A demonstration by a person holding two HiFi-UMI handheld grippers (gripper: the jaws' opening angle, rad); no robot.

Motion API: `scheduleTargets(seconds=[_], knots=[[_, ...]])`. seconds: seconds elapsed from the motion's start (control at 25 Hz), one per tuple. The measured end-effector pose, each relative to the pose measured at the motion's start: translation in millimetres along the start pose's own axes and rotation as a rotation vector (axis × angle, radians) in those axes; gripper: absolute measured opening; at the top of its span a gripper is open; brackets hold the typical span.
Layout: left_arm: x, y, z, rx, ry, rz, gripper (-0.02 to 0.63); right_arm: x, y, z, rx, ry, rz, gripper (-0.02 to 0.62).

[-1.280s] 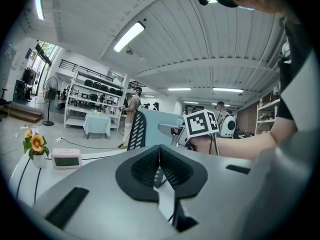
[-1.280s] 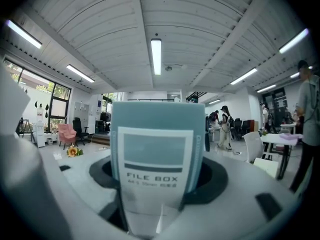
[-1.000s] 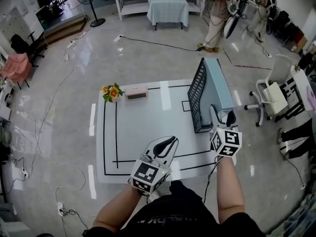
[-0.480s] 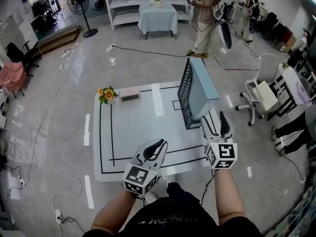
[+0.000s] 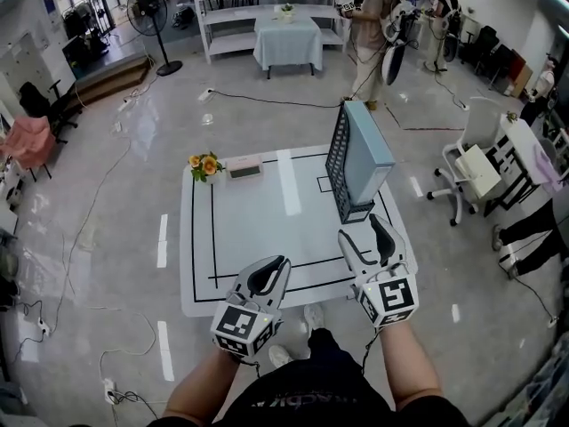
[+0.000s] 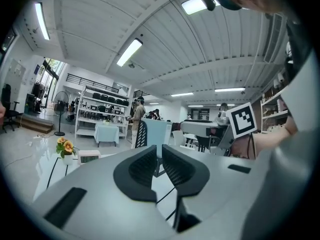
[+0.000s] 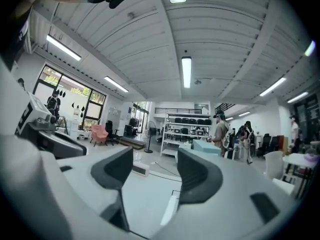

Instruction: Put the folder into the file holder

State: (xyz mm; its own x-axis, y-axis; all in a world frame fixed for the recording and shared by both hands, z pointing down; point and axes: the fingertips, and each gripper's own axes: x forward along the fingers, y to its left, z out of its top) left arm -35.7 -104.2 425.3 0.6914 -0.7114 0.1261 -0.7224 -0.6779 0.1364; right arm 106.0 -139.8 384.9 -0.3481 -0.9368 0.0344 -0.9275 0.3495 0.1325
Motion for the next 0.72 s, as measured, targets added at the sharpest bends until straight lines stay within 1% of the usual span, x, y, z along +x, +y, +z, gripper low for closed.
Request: scheduleTargets(seconds=[0.08,0.12,0.2,0.28,0.32,0.48,0.72], knots=[[-9.0,-1.2,-3.9,0.003,0.005,0.004,0.035,-5.4,15.9,-1.0,-0.017,0.002,0.023,0.262],[-12.9,-1.7,-5.0,0.001,0.006,0.007,0.034,-8.0,23.0,-1.8,-0.021,0.006,0.035,0.232],[-19.7,-2.4,-5.7,-0.004,0.004,0.014,0.031,-13.3,34.8,-2.6,-0.025,0.014,0.054,0.153],[-24.7,-3.6,-4.8,-0.010,0.001,0.026,0.026,-18.7,41.5,-1.6,-0.043,0.015,0.063,0.030],[-26.8,-4.9,-4.1,-0.013,-0.001,0.033,0.021,-21.5,42.9,-0.4,-0.055,0.013,0.065,0.004],[-34.5,-13.3,-0.7,-0.015,-0.012,0.076,0.003,-31.7,43.6,6.6,-0.065,-0.005,0.104,0.002],[-25.7,-31.7,-8.6,-0.048,-0.033,0.179,0.003,-42.0,32.0,-5.7,-0.008,-0.013,0.231,0.002]])
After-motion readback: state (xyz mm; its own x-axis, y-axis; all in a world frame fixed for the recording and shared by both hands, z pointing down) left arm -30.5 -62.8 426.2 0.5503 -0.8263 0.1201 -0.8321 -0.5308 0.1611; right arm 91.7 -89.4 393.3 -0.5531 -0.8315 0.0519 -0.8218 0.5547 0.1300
